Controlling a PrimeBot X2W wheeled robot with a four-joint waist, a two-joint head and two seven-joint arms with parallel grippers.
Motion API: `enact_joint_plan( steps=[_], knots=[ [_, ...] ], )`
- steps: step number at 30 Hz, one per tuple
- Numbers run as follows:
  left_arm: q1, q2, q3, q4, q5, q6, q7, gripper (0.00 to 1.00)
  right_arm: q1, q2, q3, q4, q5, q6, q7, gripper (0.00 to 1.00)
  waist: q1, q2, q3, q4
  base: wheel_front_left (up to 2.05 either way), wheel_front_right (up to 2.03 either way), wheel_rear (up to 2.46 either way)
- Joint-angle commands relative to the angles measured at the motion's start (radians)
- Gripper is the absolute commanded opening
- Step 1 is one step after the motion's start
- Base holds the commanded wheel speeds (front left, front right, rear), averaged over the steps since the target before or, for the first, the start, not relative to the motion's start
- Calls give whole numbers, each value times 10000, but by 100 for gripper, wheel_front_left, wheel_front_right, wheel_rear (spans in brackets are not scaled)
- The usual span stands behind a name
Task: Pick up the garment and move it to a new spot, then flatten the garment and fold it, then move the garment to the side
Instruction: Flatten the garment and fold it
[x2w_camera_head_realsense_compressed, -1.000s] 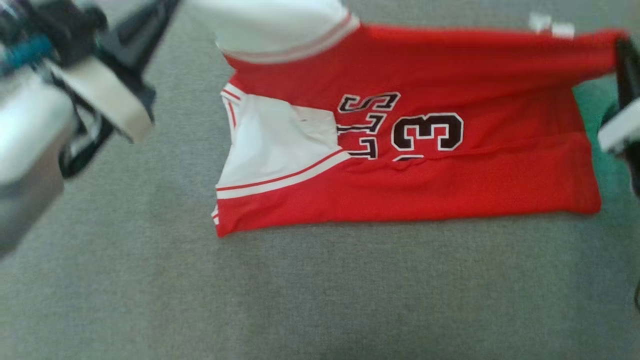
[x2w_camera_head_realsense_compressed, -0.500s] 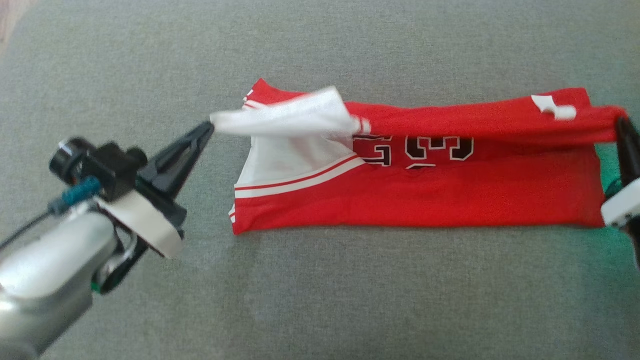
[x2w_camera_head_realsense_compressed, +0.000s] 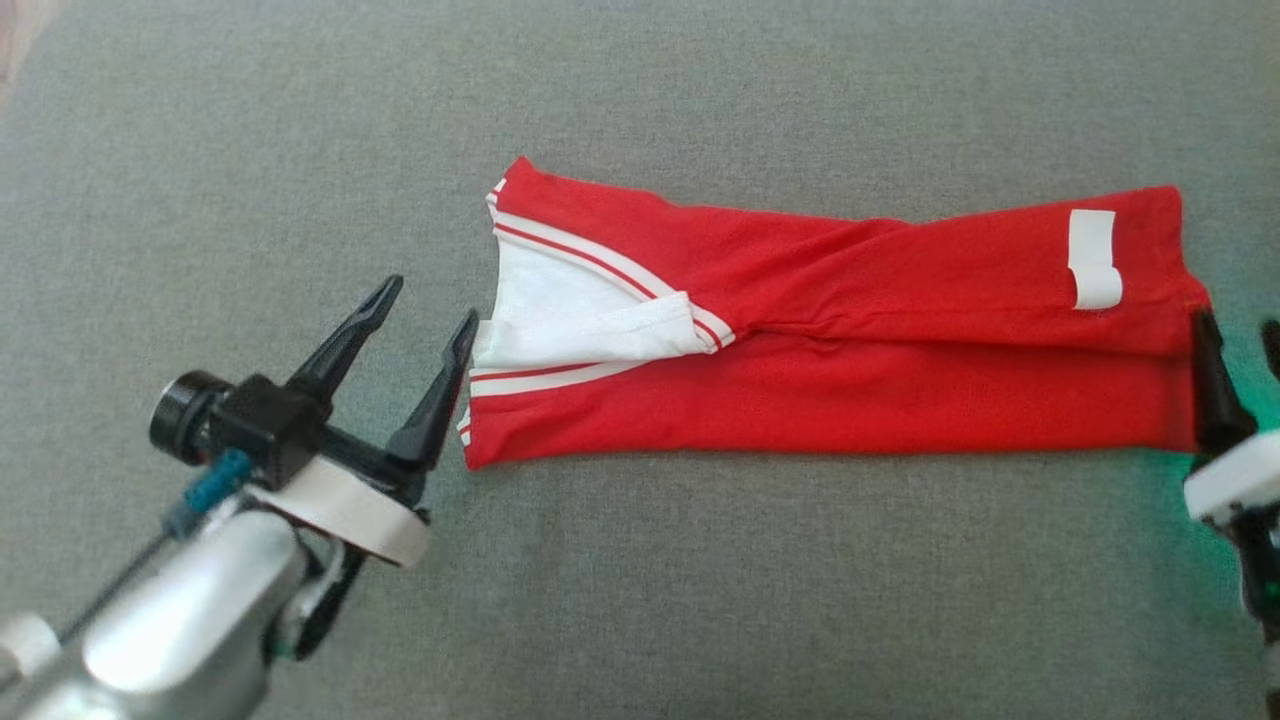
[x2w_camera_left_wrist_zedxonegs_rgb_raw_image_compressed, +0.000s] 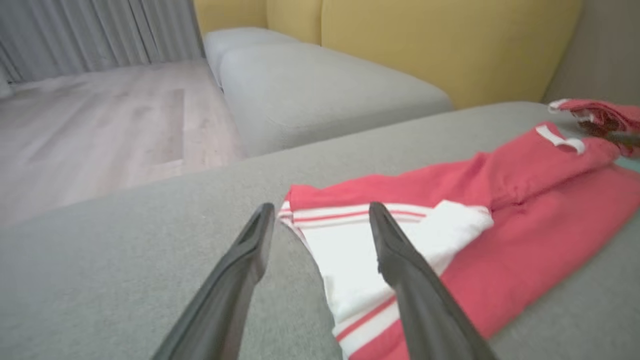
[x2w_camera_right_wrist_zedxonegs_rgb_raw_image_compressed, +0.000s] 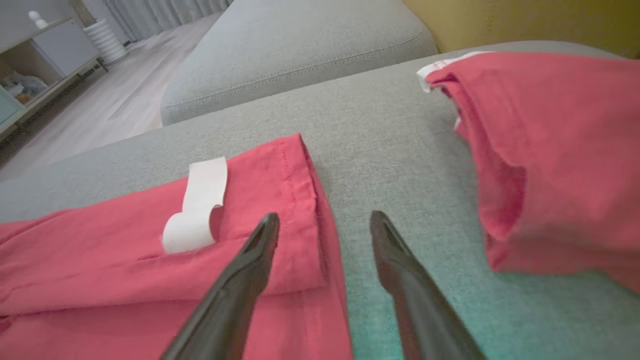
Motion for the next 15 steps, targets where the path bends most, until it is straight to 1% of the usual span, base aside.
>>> enact_joint_plan(
  steps=[1, 3, 6, 7, 9, 12, 15],
  knots=[
    [96, 85, 901, -394, 373, 250, -96, 100, 372, -48, -35, -355, -75, -9, -177, 100, 0, -1, -56, 0, 0, 0, 0],
    [791, -418, 1833, -691, 986, 743, -96, 100, 614, 192, -254, -487, -137, -9, -339, 100, 0, -1, -148, -8, 0, 0, 0],
    [1924, -1243, 3134, -1189, 2016, 1349, -96, 100, 866, 596, -440, -733, -270, -9, -444, 100, 0, -1, -314, 2, 0, 0, 0],
    [2639, -1832, 3934, -1462, 2674, 1692, -97, 100, 936, 825, -566, -857, -386, -9, -444, 100, 0, -1, -448, 59, 0, 0, 0],
    [3278, -2415, 4620, -1697, 3337, 1992, -97, 100, 905, 986, -729, -844, -554, -9, -375, 100, 0, -1, -594, 157, 0, 0, 0],
    [4063, -3103, 5182, -1952, 4304, 2172, -97, 100, 638, 1167, -1055, -575, -922, -9, -273, 100, 0, -1, -797, 379, 0, 0, 0],
    [4597, -3693, 5517, -2214, 4973, 2005, -97, 100, 273, 1265, -1449, -128, -1338, -9, -129, 100, 0, -1, -951, 685, 0, 0, 0]
  ],
)
